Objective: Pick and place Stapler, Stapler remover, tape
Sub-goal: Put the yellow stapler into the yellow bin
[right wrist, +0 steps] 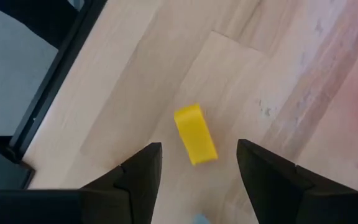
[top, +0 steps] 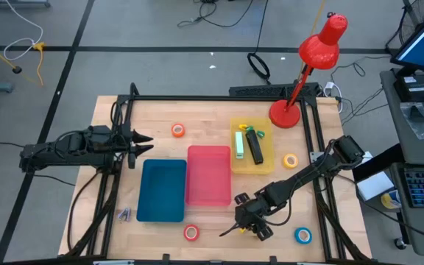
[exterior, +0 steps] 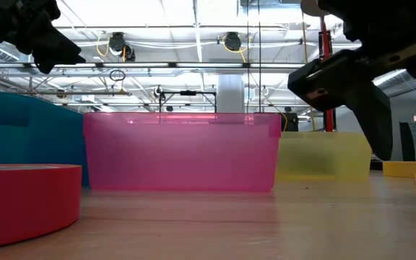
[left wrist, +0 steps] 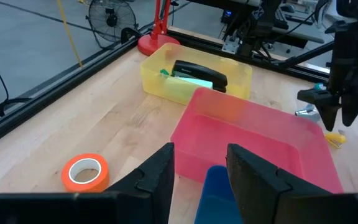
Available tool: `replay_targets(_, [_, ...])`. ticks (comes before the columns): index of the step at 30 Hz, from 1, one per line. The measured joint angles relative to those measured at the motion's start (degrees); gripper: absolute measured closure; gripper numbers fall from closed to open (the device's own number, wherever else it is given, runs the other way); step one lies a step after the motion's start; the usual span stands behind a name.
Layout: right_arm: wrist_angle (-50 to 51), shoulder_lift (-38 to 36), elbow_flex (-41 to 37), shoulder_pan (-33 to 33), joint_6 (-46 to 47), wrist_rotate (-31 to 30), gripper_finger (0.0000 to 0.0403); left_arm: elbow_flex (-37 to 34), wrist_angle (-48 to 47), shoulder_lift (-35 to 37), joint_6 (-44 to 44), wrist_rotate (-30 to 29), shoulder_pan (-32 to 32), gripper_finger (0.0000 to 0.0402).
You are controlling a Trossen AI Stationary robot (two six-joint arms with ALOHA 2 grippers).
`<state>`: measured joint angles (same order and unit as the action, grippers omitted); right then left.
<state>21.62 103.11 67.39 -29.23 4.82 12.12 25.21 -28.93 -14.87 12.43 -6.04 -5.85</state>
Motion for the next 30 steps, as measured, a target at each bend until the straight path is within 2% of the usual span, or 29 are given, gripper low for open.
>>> replay_targets(5, [-1.47, 0.0, -0.39, 0.02, -2.9, -0.02, 0.0199, 0.0, 0.0, 0.0, 0.35, -0.02, 0.0, 0.0256])
replay_targets(19, [-4.57, 5.92, -0.26, 0.66, -8.24, -0.27, 0.0207, 0.02, 0.01, -0.11, 0.43, -0.08, -0.02, 0.0256])
replay_targets(23, [-4.68, 6.0, -0.26, 0.68, -8.68, -0.55, 0.0244, 0.02, 0.0, -0.11, 0.43, -0.09, -0.02, 0.0256])
replay_targets(30, [-4.82, 6.05, -0.26, 0.82, -6.9, -0.97, 0.0337, 0.02, 0.0, -0.11, 0.1, -0.09, -0.02, 0.0256])
